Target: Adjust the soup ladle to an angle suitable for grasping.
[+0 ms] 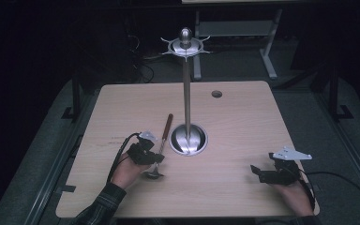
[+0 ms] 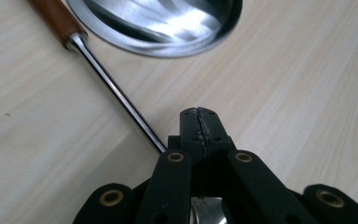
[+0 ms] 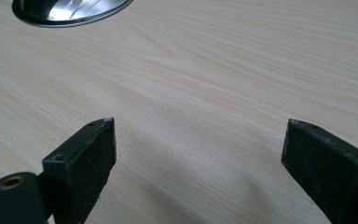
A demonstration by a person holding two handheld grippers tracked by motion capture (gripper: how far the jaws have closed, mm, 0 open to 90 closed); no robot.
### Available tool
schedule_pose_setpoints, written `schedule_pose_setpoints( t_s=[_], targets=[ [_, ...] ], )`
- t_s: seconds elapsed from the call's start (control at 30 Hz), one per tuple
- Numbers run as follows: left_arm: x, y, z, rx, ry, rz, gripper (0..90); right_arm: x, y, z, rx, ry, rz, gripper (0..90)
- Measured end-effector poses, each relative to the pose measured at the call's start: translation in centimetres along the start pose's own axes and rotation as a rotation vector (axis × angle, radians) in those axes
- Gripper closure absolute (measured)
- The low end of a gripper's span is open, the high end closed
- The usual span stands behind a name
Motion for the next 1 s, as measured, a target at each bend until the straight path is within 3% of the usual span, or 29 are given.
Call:
schedule_pose_setpoints(
  t_s=[0.07, 0.2, 0.27, 0.43, 0.6, 0.73, 1.0],
  targets=[
    [0.0, 0.4, -0.3, 0.005, -0.004, -0.004, 89.9, 0.0, 0.0, 0.0, 0.001, 0.003, 0.002, 9.6],
    [-0.2, 0.7, -0.1, 0.038, 0.019, 0.039, 89.9, 0.0, 0.1, -0.1, 0.000, 0.002, 0.005, 9.6],
    [-0.3, 0.6, 0.1, 0.039, 0.002, 0.035, 89.9, 0.0, 0.1, 0.0, 0.001, 0.003, 0.003, 9.6],
    [-0.3, 0.2, 0.3, 0.060, 0.013, 0.046, 90.0, -0.1, 0.0, 0.0, 0.000, 0.001, 0.005, 9.6],
    [-0.6, 0.0, 0.6, 0.068, -0.005, 0.044, 90.0, -0.1, 0.0, 0.0, 0.001, -0.002, 0.005, 9.6],
    [-1.0, -0.6, 1.2, 0.111, -0.001, 0.056, 90.0, -0.1, 0.0, 0.0, -0.001, 0.001, 0.004, 9.6],
    [-1.8, -2.1, 3.2, 0.148, -0.025, 0.053, 90.0, 0.0, 0.1, 0.0, -0.003, -0.002, 0.008, 9.6]
  ],
)
Point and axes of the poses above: each handheld gripper's, and its own axes: y roughly forward along the jaws, x roughly out of its top, z roughly to its left, the point moved 3 cm from there along y, roughly forward along the jaws, and after that the axes turned 10 degrees about -y, right-handed, at the moved point
